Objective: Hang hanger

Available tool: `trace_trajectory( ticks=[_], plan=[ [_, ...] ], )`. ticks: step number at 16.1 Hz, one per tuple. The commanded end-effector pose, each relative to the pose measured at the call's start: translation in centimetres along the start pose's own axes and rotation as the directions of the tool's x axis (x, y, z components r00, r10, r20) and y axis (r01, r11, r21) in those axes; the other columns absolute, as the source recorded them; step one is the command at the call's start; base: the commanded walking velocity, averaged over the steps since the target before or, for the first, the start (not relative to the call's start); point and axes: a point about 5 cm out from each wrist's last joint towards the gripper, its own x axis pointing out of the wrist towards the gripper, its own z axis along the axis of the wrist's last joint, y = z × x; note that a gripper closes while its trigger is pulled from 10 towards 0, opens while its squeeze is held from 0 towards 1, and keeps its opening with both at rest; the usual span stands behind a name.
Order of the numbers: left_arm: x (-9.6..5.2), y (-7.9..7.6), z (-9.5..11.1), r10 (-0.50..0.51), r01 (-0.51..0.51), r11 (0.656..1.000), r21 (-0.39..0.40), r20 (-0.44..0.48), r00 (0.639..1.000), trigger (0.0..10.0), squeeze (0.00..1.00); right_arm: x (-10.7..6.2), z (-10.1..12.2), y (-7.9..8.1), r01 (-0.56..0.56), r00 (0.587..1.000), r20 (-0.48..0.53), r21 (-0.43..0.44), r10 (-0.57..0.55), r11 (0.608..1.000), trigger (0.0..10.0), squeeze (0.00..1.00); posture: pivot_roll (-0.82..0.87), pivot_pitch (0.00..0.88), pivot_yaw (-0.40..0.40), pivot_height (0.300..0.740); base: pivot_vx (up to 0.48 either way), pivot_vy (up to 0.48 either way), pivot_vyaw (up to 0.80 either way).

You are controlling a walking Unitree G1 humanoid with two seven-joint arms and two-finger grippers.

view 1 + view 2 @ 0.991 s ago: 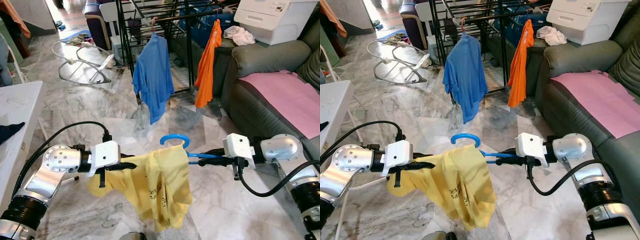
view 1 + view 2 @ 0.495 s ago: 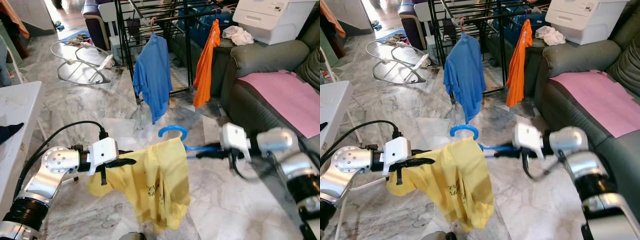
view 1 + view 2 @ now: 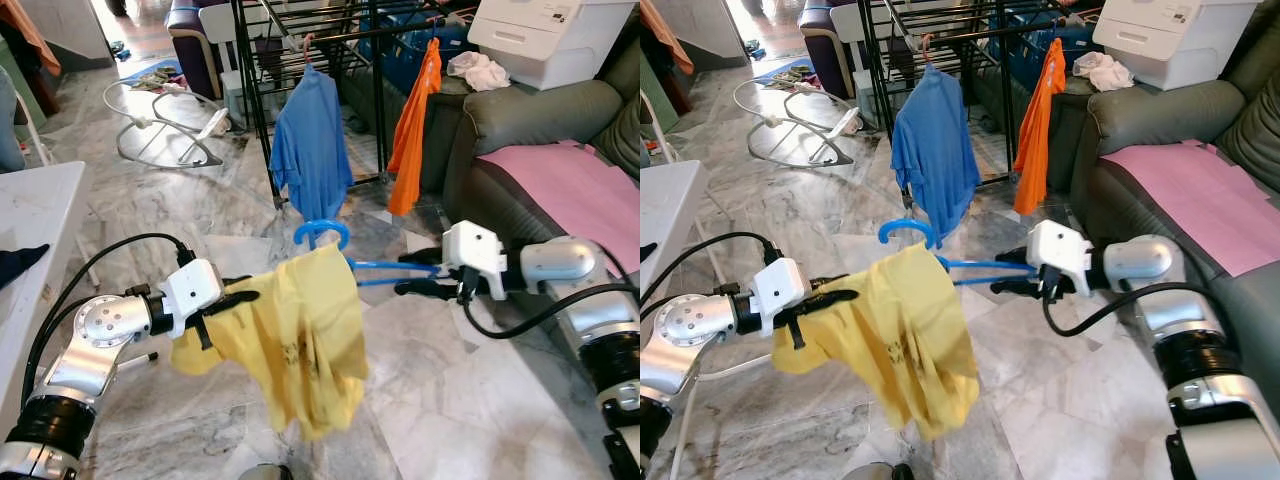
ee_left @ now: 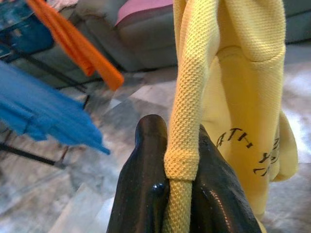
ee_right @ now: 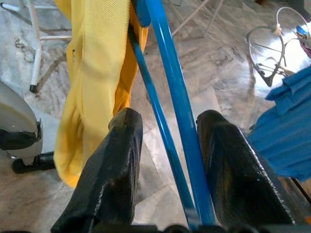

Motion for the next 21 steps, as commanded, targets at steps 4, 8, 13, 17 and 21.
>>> trace_trajectory(
  ticks=[4, 8, 13, 17, 21],
  plan=[
    [-1.0, 1.9, 0.1, 0.114, -0.114, 0.993, 0.012, 0.011, 0.993, 0.0, 0.0, -1.3, 0.4, -0.9, 0.047, 0.998, -0.026, -0.048, -0.049, 0.998, 10.0, 1.0, -0.06, 0.017, 0.051, 0.74, 0.0, 0.0, 0.0],
    [-1.5, 1.5, -0.8, 0.109, -0.108, 0.994, 0.02, -0.01, 0.994, 0.0, 0.0, -2.8, 0.4, -2.5, 0.125, 0.989, -0.071, -0.048, -0.129, 0.991, 10.0, 1.0, -0.06, 0.017, 0.051, 0.74, 0.0, 0.0, 0.0],
    [-1.8, 2.6, 0.4, 0.166, -0.169, 0.985, 0.027, 0.08, 0.983, 0.0, 0.0, -2.5, 0.6, -3.6, 0.263, 0.964, -0.039, 0.028, -0.262, 0.964, 10.0, 1.0, -0.06, 0.024, 0.047, 0.74, 0.0, 0.0, 0.0],
    [-1.7, 4.6, 5.1, 0.236, -0.269, 0.961, 0.065, 0.313, 0.92, 0.0, 0.0, 0.6, -0.8, -1.2, 0.272, 0.957, 0.053, 0.19, -0.286, 0.943, 10.0, 1.0, -0.04, 0.03, 0.05, 0.74, 0.0, 0.0, 0.0],
    [-1.6, 6.0, 8.2, 0.351, -0.367, 0.928, -0.061, 0.47, 0.81, 0.0, 0.0, 2.6, -0.9, -0.2, 0.291, 0.933, 0.116, 0.32, -0.342, 0.902, 10.0, 1.0, -0.04, 0.029, 0.051, 0.74, 0.0, 0.0, 0.0]
  ],
)
